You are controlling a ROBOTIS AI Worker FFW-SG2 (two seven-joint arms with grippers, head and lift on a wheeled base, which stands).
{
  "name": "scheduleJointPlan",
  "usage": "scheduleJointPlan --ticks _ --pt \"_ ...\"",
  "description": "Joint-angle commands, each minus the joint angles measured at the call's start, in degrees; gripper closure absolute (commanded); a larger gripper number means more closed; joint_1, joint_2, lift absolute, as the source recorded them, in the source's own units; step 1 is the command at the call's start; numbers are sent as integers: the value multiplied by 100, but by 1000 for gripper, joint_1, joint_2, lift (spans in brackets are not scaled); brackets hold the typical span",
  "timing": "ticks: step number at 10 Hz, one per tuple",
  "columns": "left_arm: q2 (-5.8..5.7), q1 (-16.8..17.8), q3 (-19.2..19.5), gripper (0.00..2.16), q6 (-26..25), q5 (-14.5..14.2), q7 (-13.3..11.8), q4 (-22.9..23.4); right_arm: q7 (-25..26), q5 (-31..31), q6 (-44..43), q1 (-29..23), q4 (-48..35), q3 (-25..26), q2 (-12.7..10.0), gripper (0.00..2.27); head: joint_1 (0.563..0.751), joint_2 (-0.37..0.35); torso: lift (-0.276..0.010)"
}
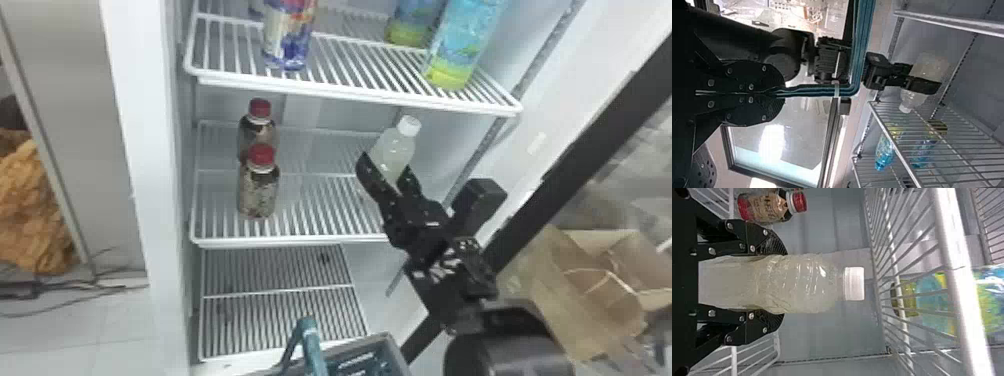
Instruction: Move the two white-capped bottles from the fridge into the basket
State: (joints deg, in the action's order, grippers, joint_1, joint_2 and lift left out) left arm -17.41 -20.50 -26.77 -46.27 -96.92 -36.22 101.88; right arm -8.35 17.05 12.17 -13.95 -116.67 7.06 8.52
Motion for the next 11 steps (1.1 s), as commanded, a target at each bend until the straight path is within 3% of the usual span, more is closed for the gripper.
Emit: scheduleJointPlan --ticks 1,5,8,11 --pt "1 -3 3 1124 0 3 0 0 0 112 259 -362 -518 14 -17 759 695 -350 -260" --pt "10 -3 26 1124 0 3 -8 0 -79 409 920 -1234 -1728 128 -44 759 695 -350 -260" --pt "27 -45 72 1124 0 14 -17 0 -132 398 1496 -2007 -2698 631 -298 759 695 -350 -260" --pt "18 -73 95 1124 0 14 -26 0 -176 558 2650 -2921 -3879 870 -448 759 695 -350 -260"
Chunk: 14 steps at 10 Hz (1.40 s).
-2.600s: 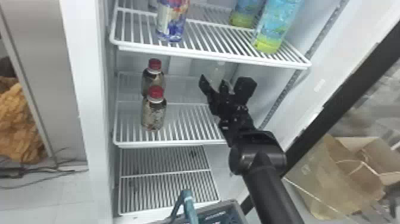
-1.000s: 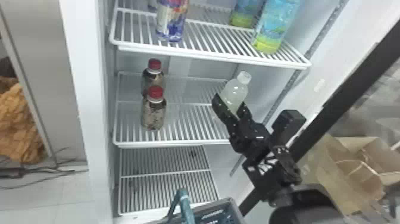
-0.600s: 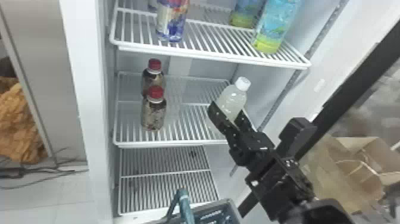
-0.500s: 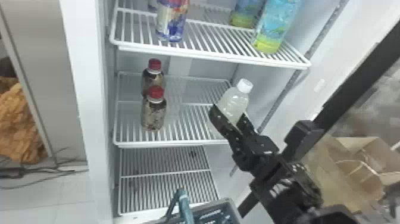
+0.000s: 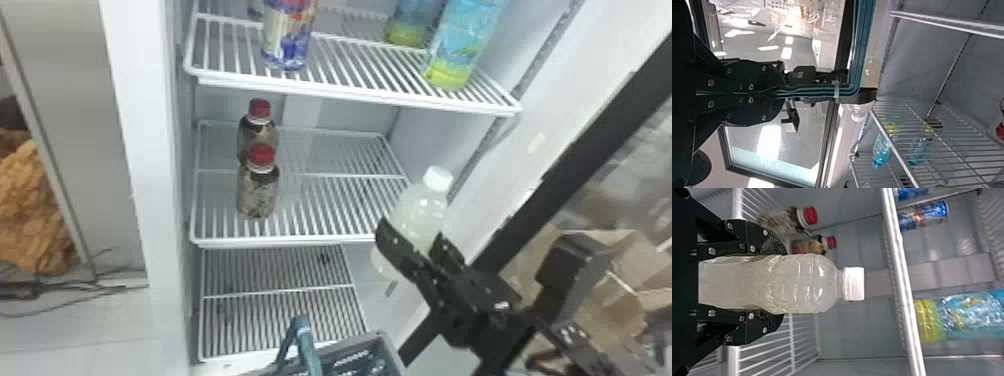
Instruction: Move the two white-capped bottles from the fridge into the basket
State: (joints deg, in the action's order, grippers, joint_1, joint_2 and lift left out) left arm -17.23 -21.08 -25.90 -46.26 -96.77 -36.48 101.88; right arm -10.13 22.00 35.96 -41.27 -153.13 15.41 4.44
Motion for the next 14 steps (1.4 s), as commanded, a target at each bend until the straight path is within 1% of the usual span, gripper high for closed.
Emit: scheduleJointPlan --ticks 1,3,5,7,9,11,14 --pt "0 -15 19 1124 0 11 0 0 -41 85 749 -345 -500 150 -101 759 695 -350 -260" --pt "0 -29 8 1124 0 23 -8 0 -129 85 1452 -472 -809 367 -180 759 695 -350 -260" --pt "0 -57 42 1124 0 23 -8 0 -129 97 2591 -682 -1330 492 -268 759 695 -350 -260" --pt "9 -86 42 1124 0 23 -8 0 -121 62 3589 -570 -1524 561 -303 759 695 -350 -260" --pt "9 -71 42 1124 14 23 -8 0 -121 165 4602 -429 -1524 698 -303 759 695 -350 -260" --pt "9 -71 53 1124 14 34 -8 0 -156 405 5052 -317 -1524 755 -294 759 695 -350 -260" --pt "0 -43 19 1124 0 34 -8 0 -173 371 5347 -289 -1524 732 -259 759 695 -350 -260"
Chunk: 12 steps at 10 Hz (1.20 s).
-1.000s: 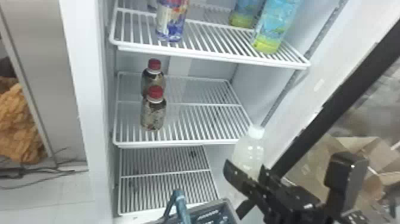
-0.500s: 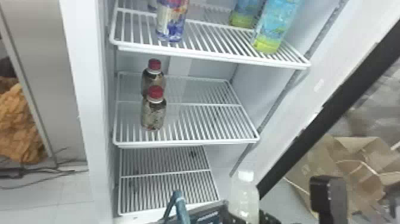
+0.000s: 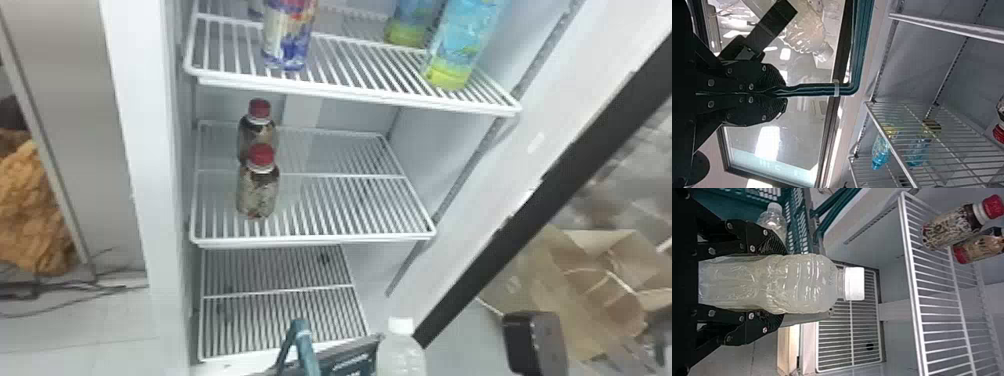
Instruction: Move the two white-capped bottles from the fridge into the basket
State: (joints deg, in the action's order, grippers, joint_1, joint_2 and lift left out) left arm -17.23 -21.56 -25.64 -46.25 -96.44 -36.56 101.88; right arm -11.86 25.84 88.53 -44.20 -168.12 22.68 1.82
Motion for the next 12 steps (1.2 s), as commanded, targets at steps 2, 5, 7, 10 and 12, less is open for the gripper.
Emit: scheduleJointPlan --ticks 2,5,7,10,12 --pt "-8 18 -41 1124 -1 0 0 1 8 -47 155 47 -26 -5 29 475 695 -350 -260" --pt "-17 33 -52 1124 -1 -11 0 1 8 -82 155 61 -26 -5 29 279 695 -350 -260" --pt "-17 33 -52 1124 13 -11 0 1 17 -219 -247 19 -26 -17 20 302 695 -350 -260" --pt "-17 33 -52 1124 13 -23 0 1 272 -470 -1316 -164 -26 -131 -7 309 695 -350 -260" --pt "-17 33 -52 1124 13 -23 0 1 315 -470 -2371 -263 -26 -165 -42 303 695 -350 -260"
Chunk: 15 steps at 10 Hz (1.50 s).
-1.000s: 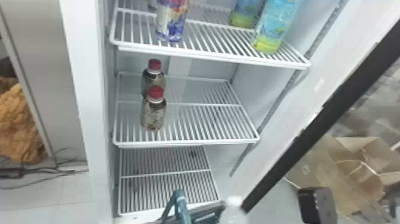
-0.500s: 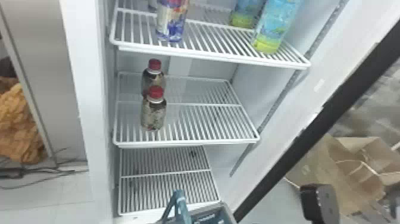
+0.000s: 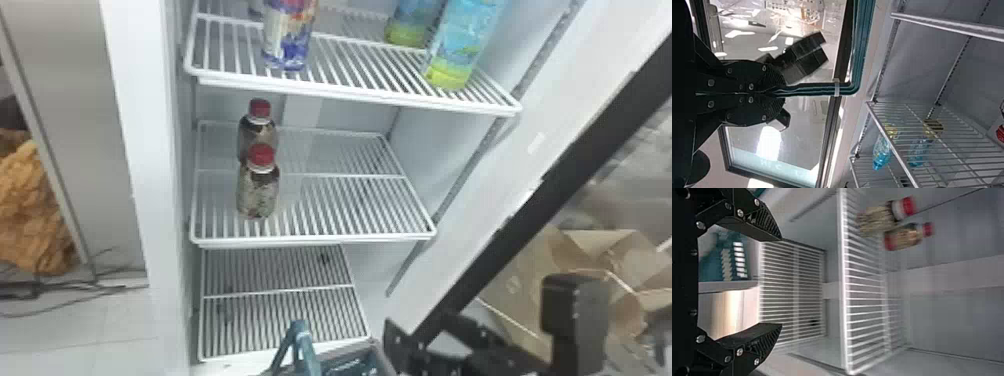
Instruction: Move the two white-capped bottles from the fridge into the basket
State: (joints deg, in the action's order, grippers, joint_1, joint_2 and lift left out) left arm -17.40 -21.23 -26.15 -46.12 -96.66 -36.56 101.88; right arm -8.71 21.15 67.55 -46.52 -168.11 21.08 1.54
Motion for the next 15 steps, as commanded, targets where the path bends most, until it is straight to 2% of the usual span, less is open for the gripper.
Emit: scheduleJointPlan --ticks 1,5,9,11,15 --pt "0 0 10 1124 0 0 0 0 18 11 -864 -59 -26 -51 -14 294 695 -350 -260" --pt "9 -14 10 1124 28 11 0 0 115 56 -3564 -45 900 -371 -23 285 695 -350 -260" --pt "9 -14 -1 1122 28 11 0 0 106 -47 -6039 236 2404 -691 13 289 695 -350 -260" --pt "9 -14 -1 1124 28 23 0 0 106 -172 -6629 377 2939 -851 21 285 695 -350 -260" --pt "18 -14 -1 1124 14 34 0 0 106 -424 -6714 447 3347 -1125 21 285 695 -350 -260"
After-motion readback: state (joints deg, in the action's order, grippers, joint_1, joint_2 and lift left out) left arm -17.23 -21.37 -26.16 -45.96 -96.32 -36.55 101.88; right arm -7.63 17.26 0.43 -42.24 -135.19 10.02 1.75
